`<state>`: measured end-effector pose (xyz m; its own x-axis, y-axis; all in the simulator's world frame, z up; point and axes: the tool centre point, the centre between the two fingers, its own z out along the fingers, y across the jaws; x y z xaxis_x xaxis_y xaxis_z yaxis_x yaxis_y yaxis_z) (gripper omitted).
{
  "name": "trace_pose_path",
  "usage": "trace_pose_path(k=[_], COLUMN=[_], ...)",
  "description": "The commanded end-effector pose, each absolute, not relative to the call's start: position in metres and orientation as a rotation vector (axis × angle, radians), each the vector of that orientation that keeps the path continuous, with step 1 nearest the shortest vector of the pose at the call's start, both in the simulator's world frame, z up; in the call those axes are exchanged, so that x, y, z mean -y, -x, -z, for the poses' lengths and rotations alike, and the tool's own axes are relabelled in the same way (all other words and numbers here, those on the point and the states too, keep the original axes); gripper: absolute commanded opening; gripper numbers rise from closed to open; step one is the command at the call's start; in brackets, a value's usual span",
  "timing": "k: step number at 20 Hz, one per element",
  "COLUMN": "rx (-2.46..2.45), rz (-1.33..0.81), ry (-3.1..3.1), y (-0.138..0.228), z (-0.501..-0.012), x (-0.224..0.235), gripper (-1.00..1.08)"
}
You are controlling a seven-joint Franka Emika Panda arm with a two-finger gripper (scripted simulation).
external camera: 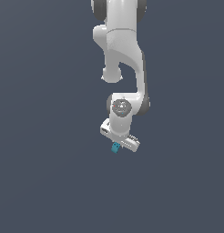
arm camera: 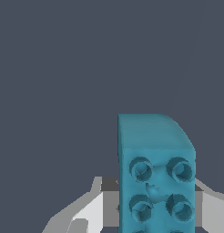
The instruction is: Pick up the object and move it to a goal position.
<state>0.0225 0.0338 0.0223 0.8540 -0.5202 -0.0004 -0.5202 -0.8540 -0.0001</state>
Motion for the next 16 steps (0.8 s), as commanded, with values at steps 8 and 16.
trace_pose_path(k=[8,16], rx=[-0.85,-0.85], rz=[0.0,0.0], ry=[3.024,3.024], y=[-0.026,-0.045], z=[-0.025,-0.04], x=[-0.022,0.036], gripper=[-1.0,-1.0])
